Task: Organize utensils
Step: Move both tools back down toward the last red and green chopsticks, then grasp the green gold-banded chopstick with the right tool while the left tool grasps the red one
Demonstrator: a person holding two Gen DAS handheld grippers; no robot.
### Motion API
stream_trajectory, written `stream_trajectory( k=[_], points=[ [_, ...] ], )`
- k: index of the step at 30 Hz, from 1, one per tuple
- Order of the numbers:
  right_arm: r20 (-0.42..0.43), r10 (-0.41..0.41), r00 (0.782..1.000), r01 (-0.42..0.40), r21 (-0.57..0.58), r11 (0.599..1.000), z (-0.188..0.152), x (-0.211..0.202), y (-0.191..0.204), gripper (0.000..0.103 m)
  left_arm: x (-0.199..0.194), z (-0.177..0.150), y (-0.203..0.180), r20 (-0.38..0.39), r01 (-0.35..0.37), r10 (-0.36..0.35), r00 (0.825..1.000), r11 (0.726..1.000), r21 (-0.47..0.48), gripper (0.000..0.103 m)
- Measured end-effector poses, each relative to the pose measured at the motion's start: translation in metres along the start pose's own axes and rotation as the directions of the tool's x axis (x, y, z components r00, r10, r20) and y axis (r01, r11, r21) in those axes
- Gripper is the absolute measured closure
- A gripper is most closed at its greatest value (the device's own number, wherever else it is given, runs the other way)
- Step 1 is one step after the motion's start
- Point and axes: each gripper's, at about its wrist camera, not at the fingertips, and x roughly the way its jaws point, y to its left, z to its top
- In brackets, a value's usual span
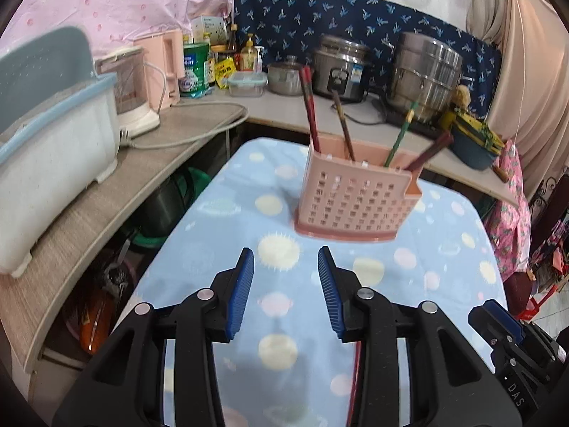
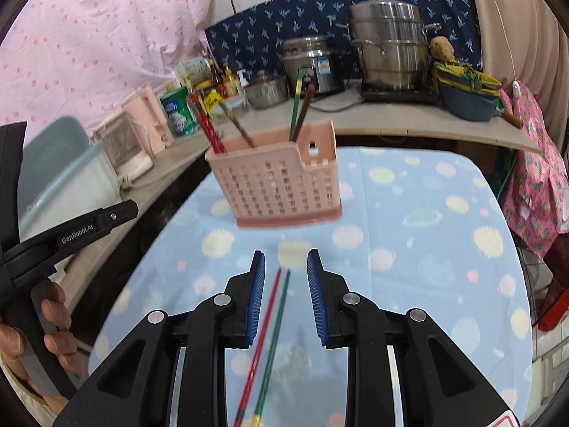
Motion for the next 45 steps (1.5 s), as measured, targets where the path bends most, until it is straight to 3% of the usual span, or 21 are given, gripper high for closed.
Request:
stream_trajectory(
  k=[11,19,33,45],
  points=[
    [-0.153,-0.003,0.988,-0.001,-0.023,1.0,-0.085,0.008,0.008,0.079,0.003,-0.077,0.005,-0.115,-0.017,0.023,0.993,0.999,0.051,0.067],
    [-0.246,0.011,0.969,-0.016,-0.018,1.0,-0.129,0.018,0.016,0.079,0.007,-0.114,0.013,-0.189,-0.02,0.029,0.982,0.999,0.049,0.067],
    [-0.289,0.023,0.957,-0.038,-0.045,0.998,-0.148,0.03,0.031,0.081,0.009,-0.134,0.009,-0.23,-0.01,0.025,0.973,0.998,0.065,0.067],
    [-0.289,-0.009,0.957,-0.005,-0.049,0.999,-0.152,0.033,0.024,0.095,0.013,-0.141,-0.001,-0.253,0.011,0.011,0.967,0.996,0.086,0.066]
  ],
)
